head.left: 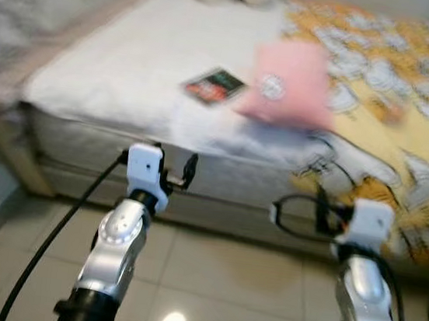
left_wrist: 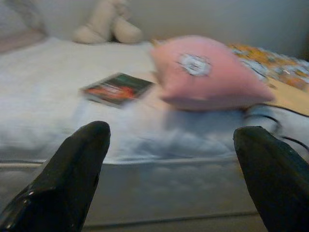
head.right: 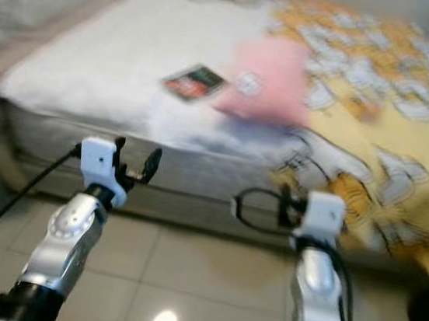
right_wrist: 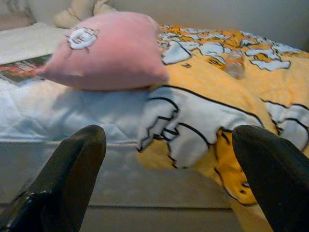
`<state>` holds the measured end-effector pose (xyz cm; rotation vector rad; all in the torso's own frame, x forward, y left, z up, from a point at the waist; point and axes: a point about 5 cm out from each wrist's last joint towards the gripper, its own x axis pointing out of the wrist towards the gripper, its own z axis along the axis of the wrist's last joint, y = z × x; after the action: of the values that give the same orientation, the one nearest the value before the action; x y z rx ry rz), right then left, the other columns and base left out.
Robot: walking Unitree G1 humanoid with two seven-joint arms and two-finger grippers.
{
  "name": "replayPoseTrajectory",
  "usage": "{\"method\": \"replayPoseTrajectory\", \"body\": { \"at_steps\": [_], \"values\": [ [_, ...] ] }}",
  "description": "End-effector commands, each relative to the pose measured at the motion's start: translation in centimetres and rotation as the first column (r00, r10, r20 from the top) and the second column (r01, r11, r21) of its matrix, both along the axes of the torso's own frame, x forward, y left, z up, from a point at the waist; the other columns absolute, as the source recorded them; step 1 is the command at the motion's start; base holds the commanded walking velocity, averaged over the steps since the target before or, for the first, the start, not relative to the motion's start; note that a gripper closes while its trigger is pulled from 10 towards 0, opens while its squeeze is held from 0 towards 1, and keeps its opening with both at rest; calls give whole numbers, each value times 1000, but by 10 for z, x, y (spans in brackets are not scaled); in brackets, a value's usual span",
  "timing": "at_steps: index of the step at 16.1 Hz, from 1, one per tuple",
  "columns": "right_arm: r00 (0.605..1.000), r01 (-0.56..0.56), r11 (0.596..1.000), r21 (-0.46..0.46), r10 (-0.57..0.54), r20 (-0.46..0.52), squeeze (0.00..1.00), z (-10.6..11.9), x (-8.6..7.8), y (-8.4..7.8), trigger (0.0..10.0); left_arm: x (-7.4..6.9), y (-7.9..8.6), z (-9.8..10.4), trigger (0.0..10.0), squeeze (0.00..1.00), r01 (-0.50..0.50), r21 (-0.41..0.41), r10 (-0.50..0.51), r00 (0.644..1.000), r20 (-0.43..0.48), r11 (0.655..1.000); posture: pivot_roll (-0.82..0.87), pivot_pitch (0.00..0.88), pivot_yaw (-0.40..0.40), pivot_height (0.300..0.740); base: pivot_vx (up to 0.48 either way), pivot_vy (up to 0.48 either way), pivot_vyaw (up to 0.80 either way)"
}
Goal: Clean up the room
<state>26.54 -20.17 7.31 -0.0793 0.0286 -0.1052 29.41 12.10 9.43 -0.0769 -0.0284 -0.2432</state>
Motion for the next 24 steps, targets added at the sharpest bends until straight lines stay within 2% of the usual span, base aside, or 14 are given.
{"method": "replayPoseTrajectory", "body": {
  "at_steps": [1, 5, 7, 10, 12, 13, 14, 15, 18, 21, 24],
  "values": [
    [999, -31, 999, -18, 32, 28, 0, 5, 0, 2, 10000, 1, -7, 2, 10000, 0, 13, -1, -13, 1000, 5, 1000, -143, 0, 52, 697, 0, -412, 0],
    [998, -61, 998, -24, 61, 8, 0, 2, 2, 6, 10000, 5, -8, 2, 10000, 0, -14, -4, 14, 1000, -7, 1000, -143, 0, 47, 697, 242, -412, 0],
    [998, -58, 998, -29, 58, -10, 0, -1, 1, 5, 10000, 5, -9, 2, 10000, 0, -16, -21, 16, 1000, -8, 1000, -141, 0, 45, 697, 261, -399, 700],
    [998, -58, 998, -39, 58, -2, 0, -1, -2, 6, 10000, 6, -9, -1, 10000, 0, -16, 16, 16, 1000, -19, 1000, -138, 0, 46, 697, 90, -131, 208],
    [998, -58, 998, -26, 58, 5, 0, 0, -2, 7, 10000, 5, -1, -3, 10000, 0, -24, 49, 24, 1000, -14, 999, -141, 0, 50, 697, 0, 0, 0],
    [998, -59, 998, 4, 59, 9, 0, 0, -2, 7, 10000, 5, 12, -2, 10000, 0, -82, 52, 83, 996, -19, 995, -141, 0, 52, 697, 480, 0, 0],
    [999, -51, 998, 28, 51, 4, 0, -1, -2, 7, 10000, 5, 16, -3, 10000, 0, -97, 65, 99, 995, -29, 993, -138, 0, 52, 697, 480, 0, 0],
    [999, -40, 995, 88, 40, -4, 0, -4, -3, 6, 10000, 7, 15, -1, 10000, 0, -95, 63, 96, 995, -18, 994, -137, 0, 52, 697, 480, 0, 0],
    [998, -65, 998, 25, 65, -5, 0, -4, -2, 9, 10000, 13, 1, 5, 10000, 0, -36, 43, 36, 999, 8, 998, -143, 0, 61, 697, 480, 0, 0],
    [998, -61, 998, 11, 61, -23, 0, -6, -2, 8, 10000, 13, -2, 6, 10000, 0, -37, 35, 37, 999, 5, 999, -146, 0, 62, 697, 480, 0, -517],
    [998, -63, 998, -4, 63, 9, 0, 0, 0, 5, 10000, 15, -3, 9, 10000, 0, -33, 36, 32, 999, 22, 999, -147, 0, 63, 697, 480, 0, 0]
  ]
}}
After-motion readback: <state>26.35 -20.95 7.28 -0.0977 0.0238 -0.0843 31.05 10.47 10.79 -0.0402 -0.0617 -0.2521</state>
